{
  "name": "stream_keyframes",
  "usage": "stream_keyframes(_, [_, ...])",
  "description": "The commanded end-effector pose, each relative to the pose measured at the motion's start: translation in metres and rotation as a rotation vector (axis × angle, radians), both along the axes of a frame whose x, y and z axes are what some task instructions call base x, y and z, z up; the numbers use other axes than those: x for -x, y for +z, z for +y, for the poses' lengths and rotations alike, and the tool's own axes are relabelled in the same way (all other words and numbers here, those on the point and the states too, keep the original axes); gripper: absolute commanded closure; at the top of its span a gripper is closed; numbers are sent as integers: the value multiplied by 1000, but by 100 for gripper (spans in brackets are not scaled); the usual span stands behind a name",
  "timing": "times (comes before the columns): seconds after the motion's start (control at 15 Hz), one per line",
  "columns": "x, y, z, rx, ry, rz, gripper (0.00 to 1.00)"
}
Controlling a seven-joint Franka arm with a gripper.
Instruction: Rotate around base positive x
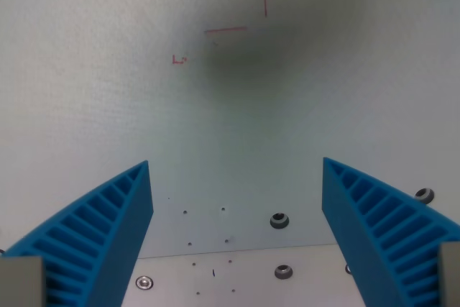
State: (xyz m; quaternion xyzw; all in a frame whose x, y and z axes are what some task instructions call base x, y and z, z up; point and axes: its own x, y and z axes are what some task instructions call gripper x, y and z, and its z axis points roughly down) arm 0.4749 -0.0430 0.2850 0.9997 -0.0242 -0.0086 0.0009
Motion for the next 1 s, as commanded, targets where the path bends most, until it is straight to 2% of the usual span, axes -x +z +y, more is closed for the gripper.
stream_keyframes(0.07, [0, 2, 0, -11, 0, -5, 0])
stream_keyframes(1.0, [0, 2, 0, -175, 0, -4, 0])
